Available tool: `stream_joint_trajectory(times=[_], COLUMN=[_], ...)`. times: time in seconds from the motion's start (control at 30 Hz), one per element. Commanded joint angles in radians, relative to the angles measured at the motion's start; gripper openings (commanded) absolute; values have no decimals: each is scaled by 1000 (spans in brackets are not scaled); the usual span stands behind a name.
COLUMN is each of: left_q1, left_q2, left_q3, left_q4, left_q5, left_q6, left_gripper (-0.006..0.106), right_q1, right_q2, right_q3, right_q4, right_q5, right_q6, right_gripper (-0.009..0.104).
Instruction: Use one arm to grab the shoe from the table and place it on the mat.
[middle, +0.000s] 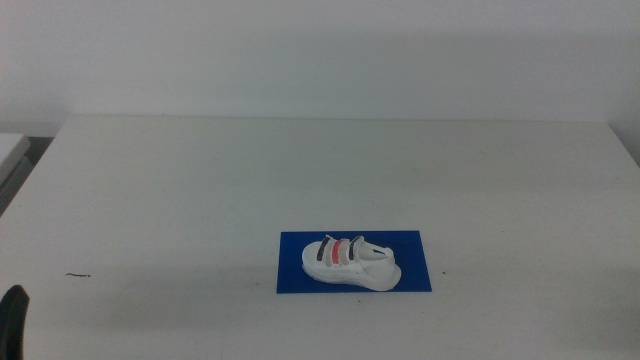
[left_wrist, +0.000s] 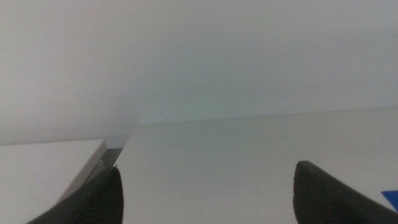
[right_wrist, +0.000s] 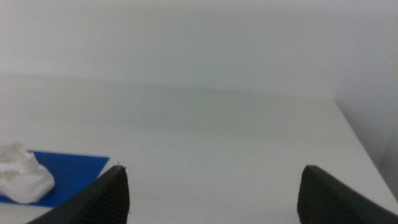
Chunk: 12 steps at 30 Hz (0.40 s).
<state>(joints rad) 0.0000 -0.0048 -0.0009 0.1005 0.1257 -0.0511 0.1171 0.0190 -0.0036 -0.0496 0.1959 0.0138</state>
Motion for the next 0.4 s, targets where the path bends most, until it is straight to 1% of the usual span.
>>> stream_joint_trajectory(times=[0.0, 0.1, 0.17, 0.37], left_q1=[0, 0, 0, 0], left_q2=[5, 5, 5, 5], left_q3=[1, 1, 1, 1], left_q4=[-4, -4, -4, -4], left_q5=[-11, -11, -11, -11], left_q6=[-3, -3, -3, -3], left_gripper=[94, 94, 94, 94], right_q1=[-8, -8, -8, -8], right_q2=[-19, -19, -19, -19], right_q3=[4, 4, 4, 4], right_q4=[-17, -17, -30, -30], right_q5=[-15, -23, -23, -23], right_q6=[-7, -7, -7, -7], right_gripper=[89, 89, 89, 89])
